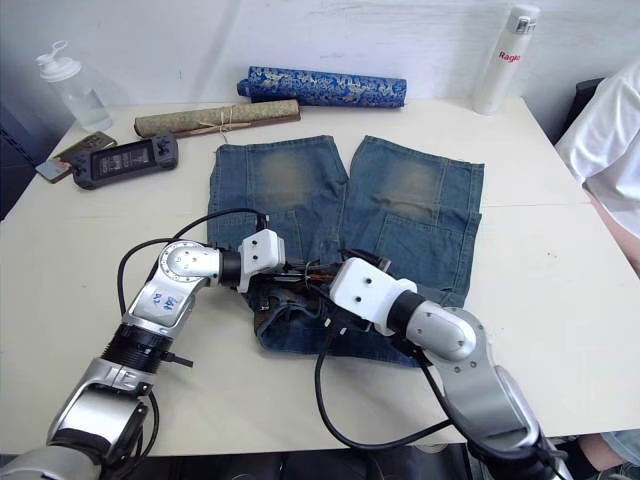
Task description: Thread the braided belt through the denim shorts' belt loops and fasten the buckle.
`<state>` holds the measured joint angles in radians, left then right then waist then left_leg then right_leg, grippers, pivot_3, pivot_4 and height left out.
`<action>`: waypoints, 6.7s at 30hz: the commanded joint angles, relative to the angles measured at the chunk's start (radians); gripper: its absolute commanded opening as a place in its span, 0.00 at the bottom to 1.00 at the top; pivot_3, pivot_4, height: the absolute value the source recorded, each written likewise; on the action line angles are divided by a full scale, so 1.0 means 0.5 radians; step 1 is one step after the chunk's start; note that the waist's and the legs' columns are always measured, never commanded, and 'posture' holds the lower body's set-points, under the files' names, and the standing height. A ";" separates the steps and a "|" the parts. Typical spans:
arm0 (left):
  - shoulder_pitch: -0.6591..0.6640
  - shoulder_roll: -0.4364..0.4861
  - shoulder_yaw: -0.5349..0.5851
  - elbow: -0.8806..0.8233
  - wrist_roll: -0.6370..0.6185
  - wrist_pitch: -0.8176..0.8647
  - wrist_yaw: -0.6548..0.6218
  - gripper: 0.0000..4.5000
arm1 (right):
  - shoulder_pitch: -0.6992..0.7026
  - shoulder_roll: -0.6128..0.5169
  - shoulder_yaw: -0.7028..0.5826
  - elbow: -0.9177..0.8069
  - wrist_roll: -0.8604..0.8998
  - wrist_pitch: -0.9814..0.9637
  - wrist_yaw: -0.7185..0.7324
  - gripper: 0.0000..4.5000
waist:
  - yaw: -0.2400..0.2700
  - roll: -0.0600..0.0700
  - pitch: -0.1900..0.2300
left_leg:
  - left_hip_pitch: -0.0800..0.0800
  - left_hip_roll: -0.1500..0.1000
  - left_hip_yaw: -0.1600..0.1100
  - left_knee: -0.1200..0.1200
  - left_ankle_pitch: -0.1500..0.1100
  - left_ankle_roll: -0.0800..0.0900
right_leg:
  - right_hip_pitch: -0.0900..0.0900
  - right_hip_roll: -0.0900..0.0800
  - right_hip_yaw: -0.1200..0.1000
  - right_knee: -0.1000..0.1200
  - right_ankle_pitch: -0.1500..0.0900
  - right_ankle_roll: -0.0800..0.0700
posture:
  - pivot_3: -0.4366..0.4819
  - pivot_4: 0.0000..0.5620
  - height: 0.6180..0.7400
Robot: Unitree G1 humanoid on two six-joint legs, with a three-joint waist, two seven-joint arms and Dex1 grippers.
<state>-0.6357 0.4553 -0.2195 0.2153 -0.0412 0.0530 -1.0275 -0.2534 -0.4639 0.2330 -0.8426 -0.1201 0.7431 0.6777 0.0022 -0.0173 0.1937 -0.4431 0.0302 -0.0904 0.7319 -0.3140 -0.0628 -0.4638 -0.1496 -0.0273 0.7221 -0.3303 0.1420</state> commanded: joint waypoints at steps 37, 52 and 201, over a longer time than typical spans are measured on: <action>-0.050 -0.066 -0.067 -0.042 0.102 -0.277 0.095 0.00 | -0.143 -0.369 0.187 0.444 -0.253 -0.566 0.041 0.02 | -0.001 0.000 0.000 | 0.000 0.000 0.000 0.001 0.000 0.000 | 0.002 0.000 0.000 -0.001 0.000 0.001 | 0.48 0.27 0.22; 0.188 0.296 0.631 -0.651 -0.798 1.003 -0.012 0.67 | -0.014 -0.288 0.158 0.393 -0.301 -0.512 -0.039 0.00 | -0.057 0.000 0.000 | 0.002 0.000 -0.001 -0.001 0.000 0.000 | 0.000 0.000 0.002 0.002 -0.001 0.001 | 0.48 0.27 0.22; 1.190 0.821 0.421 -1.138 -0.328 0.659 0.374 0.53 | 1.046 -0.432 -0.117 0.186 0.175 -0.629 -0.188 0.03 | 0.032 -0.014 0.000 | 0.041 0.004 0.027 0.003 -0.032 0.003 | 0.039 0.000 0.022 -0.024 -0.032 -0.022 | 0.48 0.27 0.22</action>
<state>-0.0886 0.8442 -0.0408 -0.4095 -0.2302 0.3988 -0.8397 0.2504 -0.6795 0.1567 -0.7440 -0.0231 0.4380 0.5787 0.0182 -0.0243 0.1937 -0.4227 0.0322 -0.0770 0.7332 -0.3299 -0.0614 -0.4441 -0.1495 -0.0163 0.7101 -0.3463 0.1311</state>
